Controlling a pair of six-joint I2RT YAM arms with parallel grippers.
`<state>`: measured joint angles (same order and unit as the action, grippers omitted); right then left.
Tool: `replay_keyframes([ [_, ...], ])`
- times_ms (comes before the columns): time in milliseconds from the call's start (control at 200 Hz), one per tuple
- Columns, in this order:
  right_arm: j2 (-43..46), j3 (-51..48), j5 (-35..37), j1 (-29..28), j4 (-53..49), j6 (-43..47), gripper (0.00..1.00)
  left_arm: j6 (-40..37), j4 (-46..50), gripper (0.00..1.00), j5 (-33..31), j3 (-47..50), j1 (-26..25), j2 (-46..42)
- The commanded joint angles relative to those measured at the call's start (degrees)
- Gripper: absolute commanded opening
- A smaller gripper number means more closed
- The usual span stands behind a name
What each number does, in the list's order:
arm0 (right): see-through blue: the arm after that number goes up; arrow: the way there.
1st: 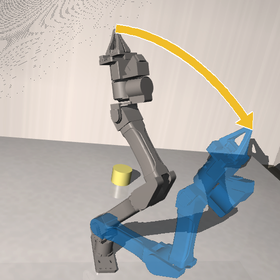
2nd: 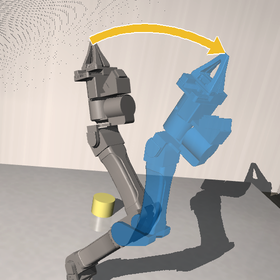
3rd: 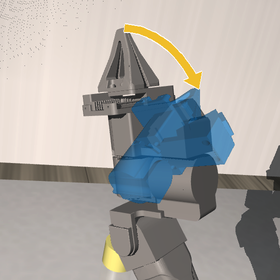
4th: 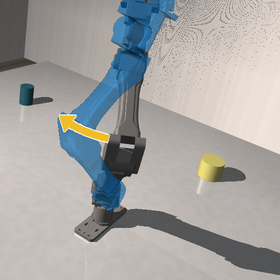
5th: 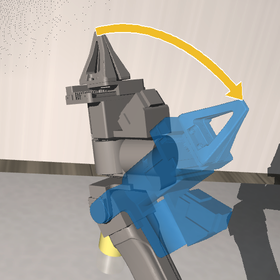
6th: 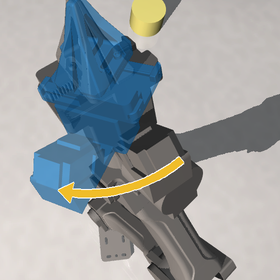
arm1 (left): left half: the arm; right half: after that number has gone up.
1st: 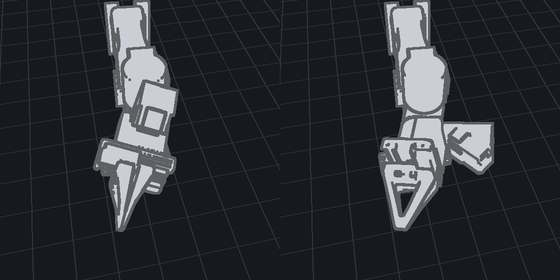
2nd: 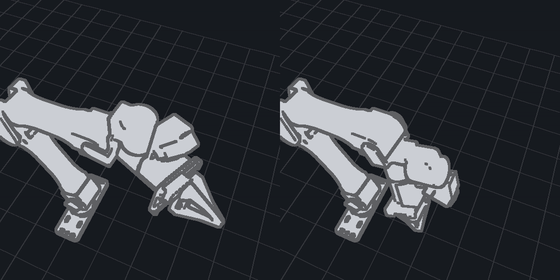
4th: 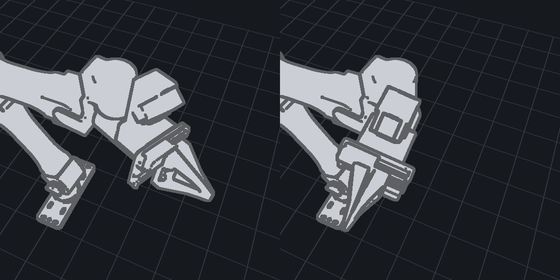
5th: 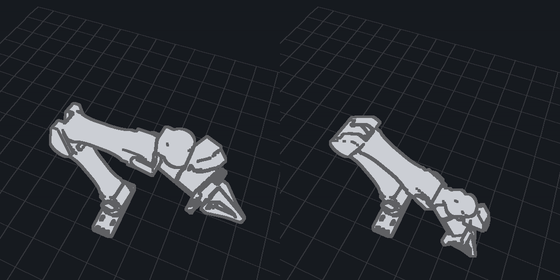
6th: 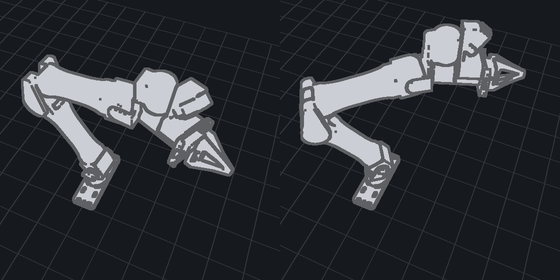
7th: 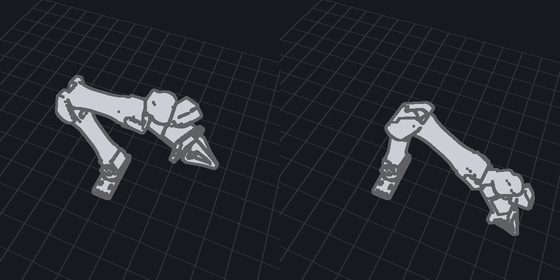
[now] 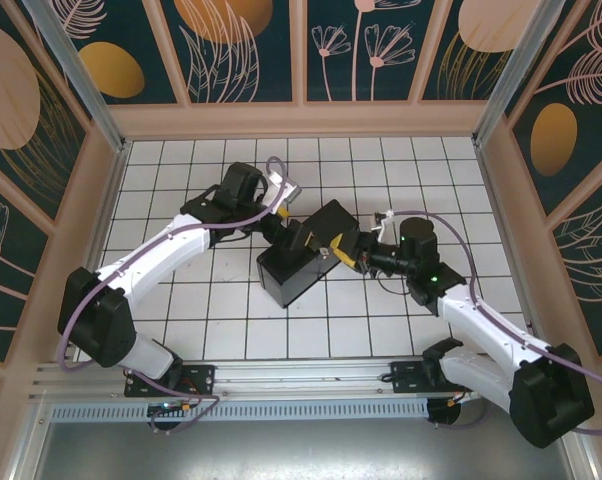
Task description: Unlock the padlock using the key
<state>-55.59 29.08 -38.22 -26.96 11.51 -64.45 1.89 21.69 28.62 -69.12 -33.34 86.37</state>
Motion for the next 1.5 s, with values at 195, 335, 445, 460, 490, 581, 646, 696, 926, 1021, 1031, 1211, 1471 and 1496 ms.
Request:
replay_keyframes([
  [195,6.45,8.93,18.58,-3.95,-21.91,32.84,0.33,6.55,-1.40,0.94,-0.69,-1.89,3.29,0.28],
  [335,8.50,8.89,28.21,-11.48,-18.52,46.12,0.33,9.07,-1.73,0.95,-2.16,-1.78,4.19,0.44],
  [445,8.68,5.94,38.66,-17.53,-15.17,56.64,0.32,10.30,-3.05,0.95,-2.69,-0.69,4.70,0.12],
  [460,8.60,5.44,39.95,-18.37,-14.71,57.87,0.32,10.32,-3.18,0.95,-2.62,-0.67,4.77,0.12],
  [490,8.72,4.38,42.72,-19.91,-13.47,60.30,0.32,10.33,-3.28,0.95,-2.52,-0.55,4.85,0.15],
  [581,9.60,0.97,46.21,-24.27,-8.75,68.64,0.33,10.50,-3.32,0.95,-2.39,-0.92,5.08,0.38],
  [646,10.88,-3.34,51.20,-28.66,-1.61,77.54,0.33,10.73,-3.50,0.95,-2.40,-1.08,5.11,0.77],
  [696,11.91,-6.63,55.28,-31.88,4.36,84.42,0.32,10.63,-3.51,0.95,-1.75,-1.34,5.09,1.29],
  [926,9.57,-6.59,63.16,-35.21,8.73,94.48,0.36,10.84,-4.00,0.95,-0.39,-0.77,5.13,2.73],
  [1021,7.30,-5.94,65.06,-36.40,10.06,100.02,0.36,10.85,-4.59,0.95,-0.14,-0.48,5.13,3.15],
  [1031,7.15,-5.89,64.97,-36.43,10.17,100.32,0.36,10.92,-4.63,0.95,-0.14,-0.46,5.13,3.18],
  [1211,4.39,-4.97,64.89,-36.41,9.84,103.21,0.36,10.69,-4.68,0.95,0.09,-1.22,5.13,3.71],
  [1471,2.30,-4.30,65.24,-36.58,13.09,105.36,0.36,9.71,-3.64,0.94,1.51,-1.21,5.12,4.34],
  [1496,2.03,-4.02,64.97,-36.58,12.91,105.25,0.36,9.79,-3.52,0.93,1.32,-1.11,5.15,4.38],
])
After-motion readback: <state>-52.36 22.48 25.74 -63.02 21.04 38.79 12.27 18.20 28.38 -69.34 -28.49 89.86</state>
